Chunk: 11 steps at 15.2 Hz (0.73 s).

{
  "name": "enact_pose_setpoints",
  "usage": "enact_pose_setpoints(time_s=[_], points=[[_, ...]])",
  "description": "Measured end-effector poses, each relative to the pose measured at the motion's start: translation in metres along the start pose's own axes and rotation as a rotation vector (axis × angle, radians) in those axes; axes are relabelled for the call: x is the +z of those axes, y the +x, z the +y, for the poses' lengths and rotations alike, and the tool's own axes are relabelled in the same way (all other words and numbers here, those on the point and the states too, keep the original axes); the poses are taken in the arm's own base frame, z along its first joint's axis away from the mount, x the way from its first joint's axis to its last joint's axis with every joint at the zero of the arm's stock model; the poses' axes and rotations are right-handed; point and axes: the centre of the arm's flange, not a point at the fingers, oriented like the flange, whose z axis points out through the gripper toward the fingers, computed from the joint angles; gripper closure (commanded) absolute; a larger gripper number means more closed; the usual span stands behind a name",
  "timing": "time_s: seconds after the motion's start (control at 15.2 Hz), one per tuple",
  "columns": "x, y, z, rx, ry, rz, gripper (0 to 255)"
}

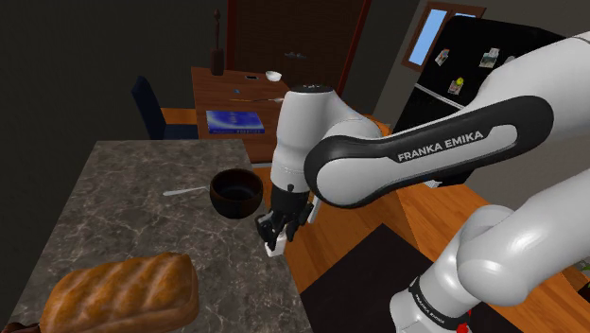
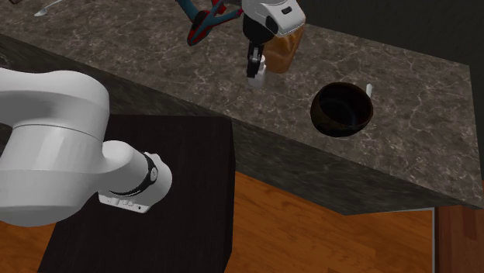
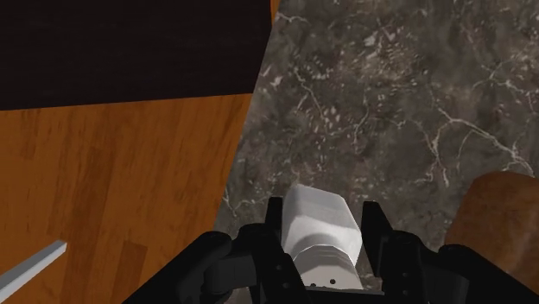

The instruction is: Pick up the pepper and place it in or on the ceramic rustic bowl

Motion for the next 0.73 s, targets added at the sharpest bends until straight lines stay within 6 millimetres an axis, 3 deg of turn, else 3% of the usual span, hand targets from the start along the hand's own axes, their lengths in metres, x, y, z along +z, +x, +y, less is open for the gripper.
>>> enact_pose_setpoints(time_s=[0.73], points=[[-0.056, -0.005, -0.001, 0.000, 0.000, 0.000, 255]])
